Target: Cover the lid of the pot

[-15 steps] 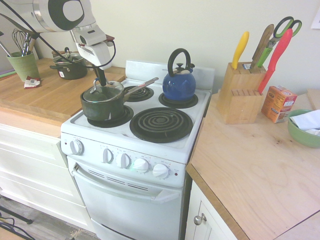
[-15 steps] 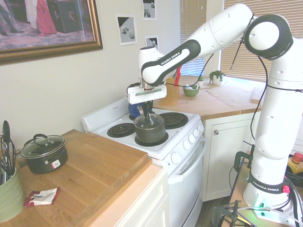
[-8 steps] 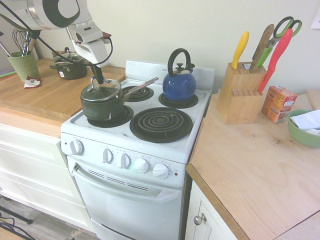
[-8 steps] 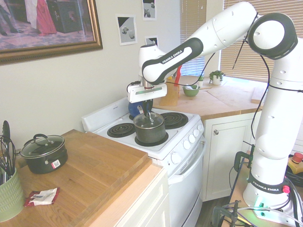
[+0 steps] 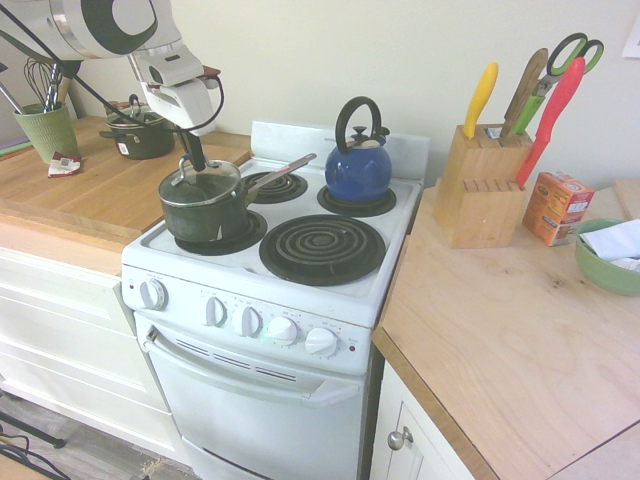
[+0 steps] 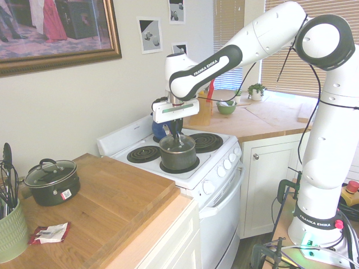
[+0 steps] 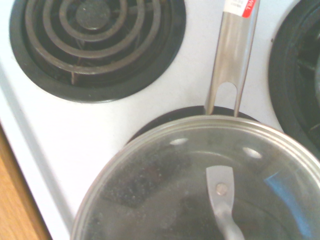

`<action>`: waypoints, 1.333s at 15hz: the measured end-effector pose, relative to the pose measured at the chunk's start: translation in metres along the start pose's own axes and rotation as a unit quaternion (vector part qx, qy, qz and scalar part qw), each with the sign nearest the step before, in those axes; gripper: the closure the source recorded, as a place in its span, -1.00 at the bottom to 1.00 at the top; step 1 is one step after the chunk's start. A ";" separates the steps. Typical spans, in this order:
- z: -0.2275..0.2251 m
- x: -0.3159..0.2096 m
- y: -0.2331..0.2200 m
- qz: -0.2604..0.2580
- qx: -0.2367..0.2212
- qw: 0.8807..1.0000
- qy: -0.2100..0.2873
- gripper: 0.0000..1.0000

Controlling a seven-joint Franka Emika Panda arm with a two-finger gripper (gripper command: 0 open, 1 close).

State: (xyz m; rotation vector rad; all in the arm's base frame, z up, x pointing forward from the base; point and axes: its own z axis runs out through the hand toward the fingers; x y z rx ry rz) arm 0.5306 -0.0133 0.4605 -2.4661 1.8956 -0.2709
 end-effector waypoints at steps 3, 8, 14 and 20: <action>0.006 -0.007 0.001 -0.008 -0.006 1.000 0.003 1.00; 0.013 -0.008 -0.001 -0.012 -0.006 1.000 0.008 1.00; 0.013 -0.008 -0.003 -0.013 -0.003 1.000 0.009 -1.00; 0.014 -0.011 -0.004 -0.015 -0.004 1.000 0.010 -1.00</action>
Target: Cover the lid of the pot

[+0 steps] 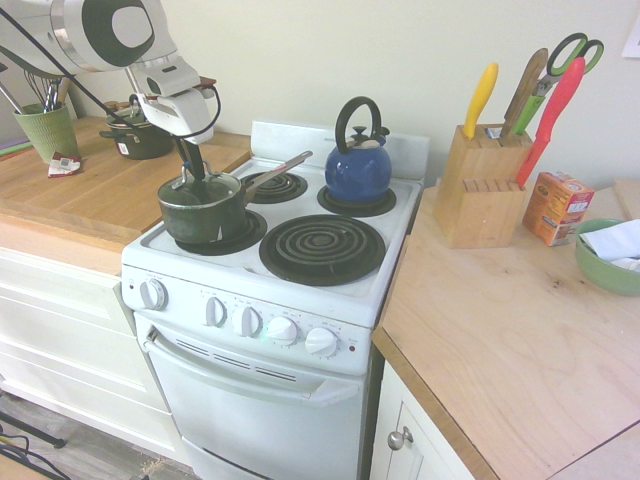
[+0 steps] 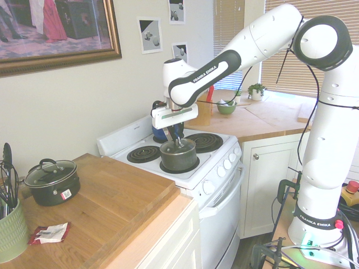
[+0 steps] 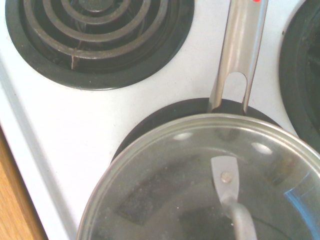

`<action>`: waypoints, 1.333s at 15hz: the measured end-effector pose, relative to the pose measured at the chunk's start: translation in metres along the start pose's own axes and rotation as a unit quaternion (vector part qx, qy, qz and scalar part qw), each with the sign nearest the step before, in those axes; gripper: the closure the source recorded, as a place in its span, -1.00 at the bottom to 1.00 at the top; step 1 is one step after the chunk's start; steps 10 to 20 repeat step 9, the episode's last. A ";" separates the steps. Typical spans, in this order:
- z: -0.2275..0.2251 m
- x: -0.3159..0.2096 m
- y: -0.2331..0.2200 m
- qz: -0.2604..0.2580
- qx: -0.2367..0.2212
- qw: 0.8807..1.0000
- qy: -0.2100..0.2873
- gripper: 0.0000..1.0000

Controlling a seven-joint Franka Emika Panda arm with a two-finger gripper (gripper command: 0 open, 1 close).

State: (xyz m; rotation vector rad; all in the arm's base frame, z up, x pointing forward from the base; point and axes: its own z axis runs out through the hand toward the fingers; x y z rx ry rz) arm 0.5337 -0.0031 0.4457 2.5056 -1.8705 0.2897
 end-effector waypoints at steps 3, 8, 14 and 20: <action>-0.002 0.000 -0.001 0.001 0.002 1.000 0.000 -1.00; -0.052 -0.011 0.000 -0.008 0.043 0.999 0.012 -1.00; -0.072 -0.014 0.004 -0.010 0.053 0.998 0.017 -1.00; -0.072 -0.014 0.004 -0.010 0.053 0.998 0.017 -1.00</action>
